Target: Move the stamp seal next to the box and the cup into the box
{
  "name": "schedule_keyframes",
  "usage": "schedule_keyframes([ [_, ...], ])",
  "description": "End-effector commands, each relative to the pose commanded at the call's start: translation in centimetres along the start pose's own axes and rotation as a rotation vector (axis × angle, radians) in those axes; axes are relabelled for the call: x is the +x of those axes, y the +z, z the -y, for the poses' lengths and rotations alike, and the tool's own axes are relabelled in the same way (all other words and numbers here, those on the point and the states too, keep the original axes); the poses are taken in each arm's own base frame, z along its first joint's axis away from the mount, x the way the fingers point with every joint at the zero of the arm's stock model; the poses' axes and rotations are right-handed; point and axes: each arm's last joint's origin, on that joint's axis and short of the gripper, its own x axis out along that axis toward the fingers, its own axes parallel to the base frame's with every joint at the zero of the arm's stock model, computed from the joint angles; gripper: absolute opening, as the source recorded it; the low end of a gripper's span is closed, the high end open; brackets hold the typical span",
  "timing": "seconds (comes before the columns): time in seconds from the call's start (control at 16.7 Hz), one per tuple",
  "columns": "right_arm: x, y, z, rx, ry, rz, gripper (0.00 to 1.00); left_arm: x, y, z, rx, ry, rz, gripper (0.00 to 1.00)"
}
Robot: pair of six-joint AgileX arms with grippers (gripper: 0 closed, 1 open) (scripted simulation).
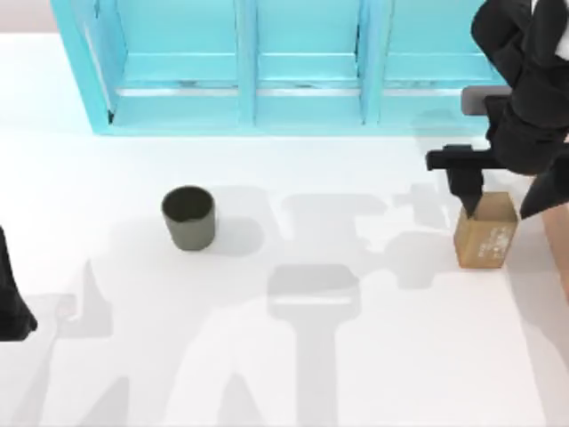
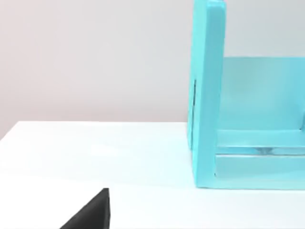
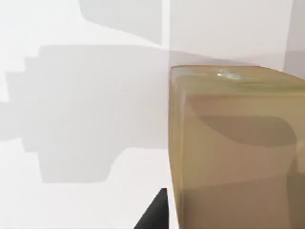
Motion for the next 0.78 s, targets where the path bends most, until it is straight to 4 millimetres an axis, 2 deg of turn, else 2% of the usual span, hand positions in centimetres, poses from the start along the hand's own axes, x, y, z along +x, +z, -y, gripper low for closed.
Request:
schedule_keyframes([
  [0.12,0.0,0.0,0.0,0.0,0.0,0.0,0.98,0.0,0.0,0.0,0.0,0.0,0.0,1.0],
  [0.18,0.0,0.0,0.0,0.0,0.0,0.0,1.0,0.0,0.0,0.0,0.0,0.0,0.0,1.0],
  [0.78,-0.35,0.07,-0.11,-0.003,0.0,-0.002,1.0,0.0,0.0,0.0,0.0,0.0,0.0,1.0],
])
